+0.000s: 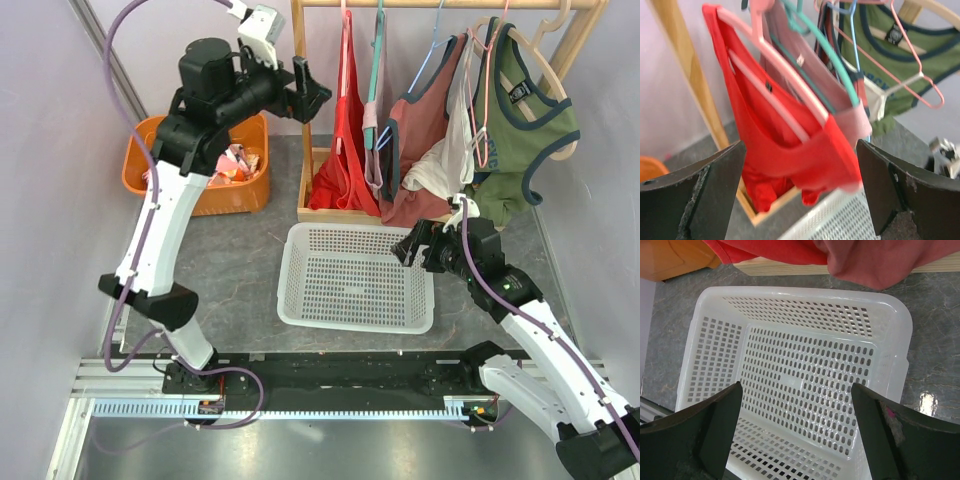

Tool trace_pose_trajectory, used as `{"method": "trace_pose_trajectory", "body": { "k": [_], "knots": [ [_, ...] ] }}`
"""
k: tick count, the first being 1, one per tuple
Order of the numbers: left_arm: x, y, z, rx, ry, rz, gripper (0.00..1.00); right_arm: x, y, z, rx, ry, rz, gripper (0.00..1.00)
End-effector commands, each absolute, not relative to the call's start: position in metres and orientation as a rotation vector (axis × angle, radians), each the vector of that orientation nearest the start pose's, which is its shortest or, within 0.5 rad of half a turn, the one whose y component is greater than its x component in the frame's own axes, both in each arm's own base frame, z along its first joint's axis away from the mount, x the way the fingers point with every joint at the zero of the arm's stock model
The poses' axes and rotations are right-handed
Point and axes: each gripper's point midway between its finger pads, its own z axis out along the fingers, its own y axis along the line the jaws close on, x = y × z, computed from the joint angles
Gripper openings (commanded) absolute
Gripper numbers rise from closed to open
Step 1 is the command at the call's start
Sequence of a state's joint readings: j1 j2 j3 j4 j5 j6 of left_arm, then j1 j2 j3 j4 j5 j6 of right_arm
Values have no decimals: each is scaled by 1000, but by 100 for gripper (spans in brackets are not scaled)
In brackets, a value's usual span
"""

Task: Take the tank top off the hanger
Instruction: Pick up the hanger from the clothesline.

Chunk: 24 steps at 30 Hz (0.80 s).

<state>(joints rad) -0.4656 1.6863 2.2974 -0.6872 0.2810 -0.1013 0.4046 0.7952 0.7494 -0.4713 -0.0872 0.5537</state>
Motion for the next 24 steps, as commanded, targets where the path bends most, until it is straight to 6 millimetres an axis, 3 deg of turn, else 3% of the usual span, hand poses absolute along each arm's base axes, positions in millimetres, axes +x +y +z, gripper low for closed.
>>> {"method": "trace_pose_trajectory", "body": {
  "k": [1, 5, 9, 14, 19, 24],
  "knots": [
    [401, -269, 538, 432, 1491, -667, 100, 247, 143, 203, 108, 2113, 643, 98],
    [411, -293, 542, 395, 1453, -638, 100, 248, 142, 199, 101, 2120, 623, 98],
    [427, -303, 537, 353, 1450, -601, 100, 248, 143, 197, 90, 2124, 618, 98],
    [450, -301, 520, 254, 1481, -466, 100, 247, 143, 197, 80, 2122, 614, 98],
    [460, -293, 504, 219, 1517, -388, 98, 247, 143, 202, 70, 2115, 618, 98],
    [459, -290, 496, 233, 1536, -362, 85, 246, 144, 209, 62, 2100, 626, 98]
  ]
}}
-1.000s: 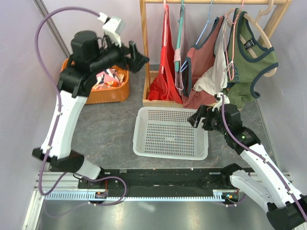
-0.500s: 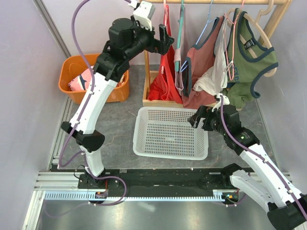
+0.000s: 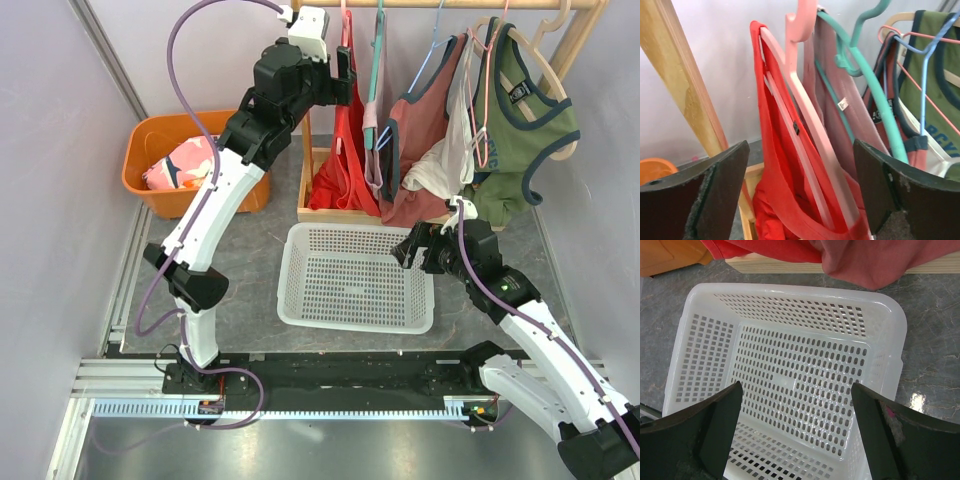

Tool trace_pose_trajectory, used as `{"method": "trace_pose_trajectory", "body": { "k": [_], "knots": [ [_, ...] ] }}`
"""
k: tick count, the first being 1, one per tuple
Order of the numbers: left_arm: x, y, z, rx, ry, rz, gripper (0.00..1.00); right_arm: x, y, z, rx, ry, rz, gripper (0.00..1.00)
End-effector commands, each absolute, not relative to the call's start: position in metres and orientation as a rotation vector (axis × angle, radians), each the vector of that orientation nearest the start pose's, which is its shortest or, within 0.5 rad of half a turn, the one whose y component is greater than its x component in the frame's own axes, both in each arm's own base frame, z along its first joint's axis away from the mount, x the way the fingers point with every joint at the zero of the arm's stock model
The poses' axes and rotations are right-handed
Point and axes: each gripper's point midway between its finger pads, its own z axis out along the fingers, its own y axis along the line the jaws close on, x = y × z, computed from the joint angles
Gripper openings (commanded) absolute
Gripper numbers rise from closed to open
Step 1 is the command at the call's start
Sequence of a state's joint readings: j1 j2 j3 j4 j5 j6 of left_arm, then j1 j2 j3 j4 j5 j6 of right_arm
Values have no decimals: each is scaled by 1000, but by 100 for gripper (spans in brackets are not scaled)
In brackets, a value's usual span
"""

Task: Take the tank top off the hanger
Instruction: Pick up the hanger from the clothesline.

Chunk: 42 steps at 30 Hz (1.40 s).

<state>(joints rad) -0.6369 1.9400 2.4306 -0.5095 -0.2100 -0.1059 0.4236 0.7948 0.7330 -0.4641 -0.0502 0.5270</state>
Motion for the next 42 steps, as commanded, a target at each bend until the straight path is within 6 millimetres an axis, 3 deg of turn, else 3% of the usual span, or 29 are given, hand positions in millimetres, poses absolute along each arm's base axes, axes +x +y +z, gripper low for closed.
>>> {"method": "trace_pose_trajectory", "body": {
  "k": [1, 4, 11, 13, 14, 17, 20, 26, 33, 36, 42],
  "knots": [
    [459, -291, 493, 244, 1543, -360, 81, 247, 144, 210, 61, 2097, 626, 98],
    [459, -298, 483, 288, 1559, -362, 68, 247, 143, 210, 67, 2096, 624, 98],
    [456, -302, 470, 347, 1586, -345, 61, 248, 144, 210, 72, 2099, 628, 98],
    [456, -302, 468, 349, 1588, -340, 54, 248, 144, 210, 72, 2100, 627, 98],
    [455, -301, 469, 351, 1586, -338, 49, 248, 145, 211, 68, 2099, 627, 98],
    [454, -300, 472, 352, 1580, -334, 17, 249, 145, 213, 69, 2094, 630, 98],
    [451, -296, 484, 340, 1553, -337, 6, 248, 145, 212, 67, 2096, 630, 98],
    [445, -276, 524, 295, 1456, -275, 3, 246, 144, 207, 65, 2105, 626, 98],
    [418, -253, 582, 260, 1311, -242, 2, 244, 143, 203, 72, 2112, 629, 98],
    [404, -244, 597, 249, 1283, -241, 2, 243, 144, 202, 73, 2114, 638, 98],
    [384, -233, 590, 266, 1323, -237, 2, 241, 144, 206, 70, 2107, 643, 98]
  ]
}}
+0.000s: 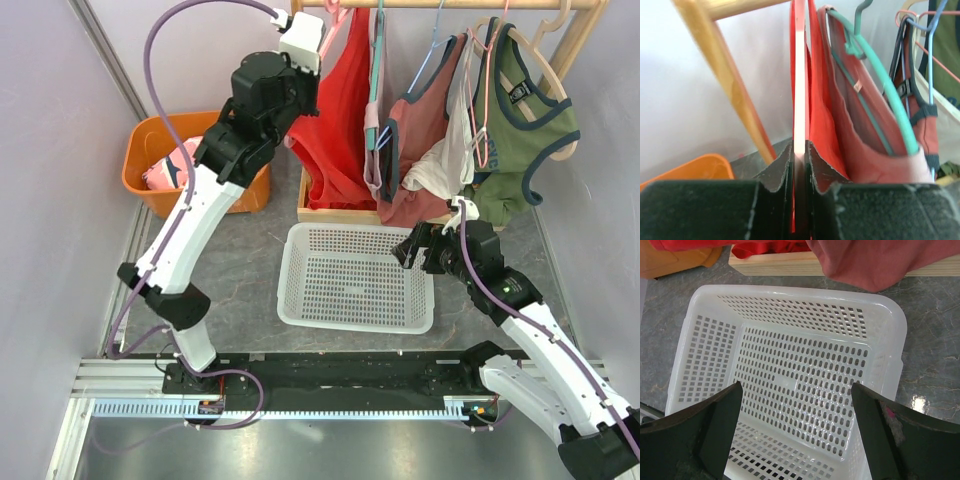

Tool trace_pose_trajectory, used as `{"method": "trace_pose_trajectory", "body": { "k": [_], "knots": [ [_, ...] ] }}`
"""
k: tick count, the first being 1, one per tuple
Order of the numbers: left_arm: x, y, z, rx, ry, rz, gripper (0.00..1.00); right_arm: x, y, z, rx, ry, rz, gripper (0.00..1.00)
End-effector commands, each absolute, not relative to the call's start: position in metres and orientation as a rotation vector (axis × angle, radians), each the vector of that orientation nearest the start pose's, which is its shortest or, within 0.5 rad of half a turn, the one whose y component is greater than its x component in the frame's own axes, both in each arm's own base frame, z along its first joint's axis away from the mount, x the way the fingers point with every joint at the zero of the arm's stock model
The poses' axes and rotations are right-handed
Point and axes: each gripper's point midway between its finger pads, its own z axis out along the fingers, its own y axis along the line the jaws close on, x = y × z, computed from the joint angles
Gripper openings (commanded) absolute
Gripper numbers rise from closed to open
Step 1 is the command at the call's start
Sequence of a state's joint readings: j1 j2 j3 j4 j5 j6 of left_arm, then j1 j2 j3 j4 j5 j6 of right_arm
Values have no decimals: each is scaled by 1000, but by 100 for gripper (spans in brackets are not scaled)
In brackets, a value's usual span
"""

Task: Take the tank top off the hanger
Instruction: Pick up the hanger from the clothesline.

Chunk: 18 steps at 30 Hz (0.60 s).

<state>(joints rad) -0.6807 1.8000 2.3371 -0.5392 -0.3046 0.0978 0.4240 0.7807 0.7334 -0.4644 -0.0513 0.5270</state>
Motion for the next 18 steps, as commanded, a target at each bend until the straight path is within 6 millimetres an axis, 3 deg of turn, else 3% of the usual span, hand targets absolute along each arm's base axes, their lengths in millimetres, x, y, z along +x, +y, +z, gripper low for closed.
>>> {"method": "trace_pose_trajectory", "body": {
  "k": [1, 4, 6, 7, 9, 10, 12, 13, 16, 18],
  "knots": [
    [375, -228, 591, 271, 1323, -236, 2, 242, 143, 209, 71, 2099, 641, 98],
    [362, -227, 580, 322, 1350, -213, 2, 243, 143, 216, 71, 2089, 638, 98],
    [340, -217, 585, 342, 1338, -213, 2, 244, 143, 224, 66, 2076, 640, 98],
    [339, -219, 569, 373, 1371, -203, 2, 245, 144, 225, 64, 2078, 642, 98],
    [317, -212, 561, 443, 1384, -222, 2, 246, 145, 232, 59, 2069, 645, 98],
    [317, -217, 535, 501, 1430, -221, 2, 247, 145, 233, 63, 2068, 646, 98],
    [289, -214, 528, 598, 1412, -282, 3, 249, 146, 241, 65, 2052, 651, 98],
    [282, -216, 511, 647, 1433, -300, 3, 248, 146, 242, 62, 2052, 651, 98],
    [258, -207, 507, 681, 1420, -344, 2, 250, 145, 248, 62, 2039, 648, 98],
    [249, -195, 520, 664, 1384, -333, 2, 251, 144, 253, 65, 2031, 644, 98]
  ]
}}
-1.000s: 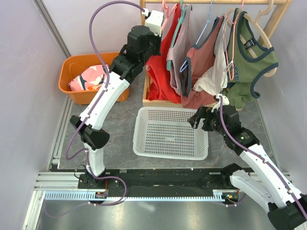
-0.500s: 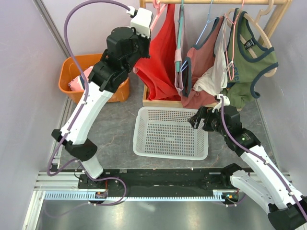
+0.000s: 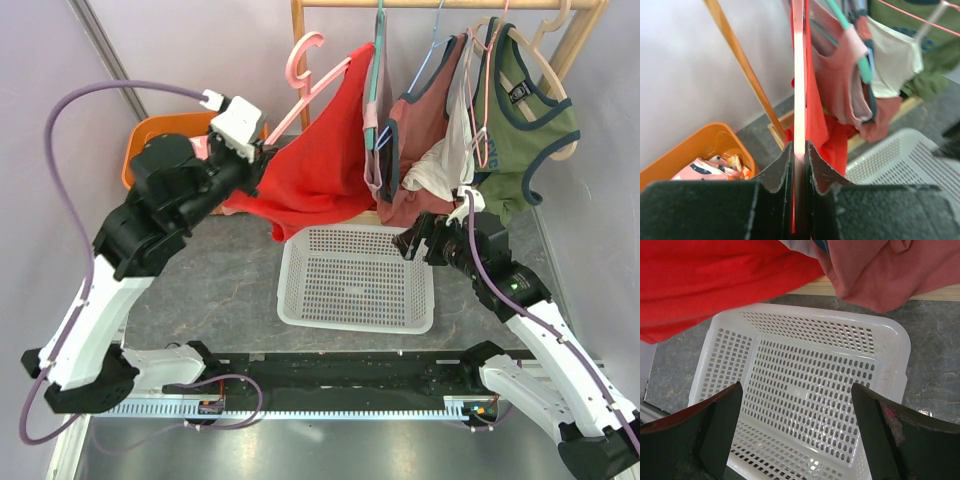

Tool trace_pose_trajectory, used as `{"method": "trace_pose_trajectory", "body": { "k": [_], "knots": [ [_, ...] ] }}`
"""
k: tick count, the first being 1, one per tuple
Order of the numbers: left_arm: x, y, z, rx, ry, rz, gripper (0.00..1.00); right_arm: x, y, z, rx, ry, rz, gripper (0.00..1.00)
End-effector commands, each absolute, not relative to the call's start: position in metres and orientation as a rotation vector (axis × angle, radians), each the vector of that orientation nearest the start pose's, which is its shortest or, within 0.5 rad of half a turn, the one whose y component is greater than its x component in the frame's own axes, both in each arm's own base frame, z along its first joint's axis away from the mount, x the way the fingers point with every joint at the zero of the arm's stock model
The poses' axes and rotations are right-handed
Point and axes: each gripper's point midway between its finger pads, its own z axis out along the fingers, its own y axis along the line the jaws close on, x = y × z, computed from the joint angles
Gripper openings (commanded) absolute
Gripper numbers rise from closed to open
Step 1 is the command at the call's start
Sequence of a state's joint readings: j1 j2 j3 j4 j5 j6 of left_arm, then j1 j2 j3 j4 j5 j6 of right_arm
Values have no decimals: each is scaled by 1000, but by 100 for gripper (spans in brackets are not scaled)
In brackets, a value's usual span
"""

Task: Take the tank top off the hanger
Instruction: Pick up the hanger from the clothesline.

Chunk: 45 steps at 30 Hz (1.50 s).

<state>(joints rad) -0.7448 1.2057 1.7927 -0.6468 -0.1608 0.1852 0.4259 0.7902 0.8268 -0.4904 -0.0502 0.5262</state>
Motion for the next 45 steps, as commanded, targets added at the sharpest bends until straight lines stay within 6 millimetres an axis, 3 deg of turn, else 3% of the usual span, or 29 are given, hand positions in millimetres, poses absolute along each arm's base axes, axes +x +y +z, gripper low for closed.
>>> {"method": "trace_pose_trajectory", "body": {
  "k": [1, 5, 6, 7, 11, 14, 17, 22, 31, 34, 35, 38, 40, 45],
  "knots": [
    [247, -192, 526, 662, 1367, -329, 2, 250, 145, 252, 64, 2034, 643, 98],
    [223, -183, 576, 693, 1199, -342, 2, 250, 145, 259, 59, 2020, 653, 98],
    [215, -177, 597, 674, 1142, -345, 2, 249, 145, 261, 58, 2014, 657, 98],
    [203, -182, 613, 703, 1067, -386, 2, 249, 146, 261, 62, 2013, 662, 98],
    [162, -169, 674, 716, 844, -416, 2, 246, 147, 273, 60, 1984, 691, 98],
    [137, -161, 696, 719, 741, -452, 2, 244, 146, 285, 56, 1950, 701, 98],
    [118, -154, 708, 720, 681, -481, 2, 242, 145, 292, 47, 1939, 697, 98],
    [107, -151, 710, 733, 658, -504, 2, 242, 145, 301, 44, 1926, 702, 98],
    [104, -181, 703, 823, 656, -635, 2, 239, 148, 311, 34, 1903, 734, 98],
    [102, -185, 718, 818, 616, -660, 2, 235, 148, 315, 16, 1887, 742, 98],
    [91, -176, 733, 799, 567, -656, 2, 234, 148, 315, 11, 1887, 745, 98],
    [83, -168, 755, 757, 492, -647, 2, 230, 149, 319, -16, 1874, 756, 98],
    [79, -163, 762, 735, 470, -649, 2, 227, 151, 323, -40, 1858, 772, 98],
    [77, -163, 759, 736, 486, -671, 2, 217, 161, 335, -115, 1810, 845, 98]
  ]
}}
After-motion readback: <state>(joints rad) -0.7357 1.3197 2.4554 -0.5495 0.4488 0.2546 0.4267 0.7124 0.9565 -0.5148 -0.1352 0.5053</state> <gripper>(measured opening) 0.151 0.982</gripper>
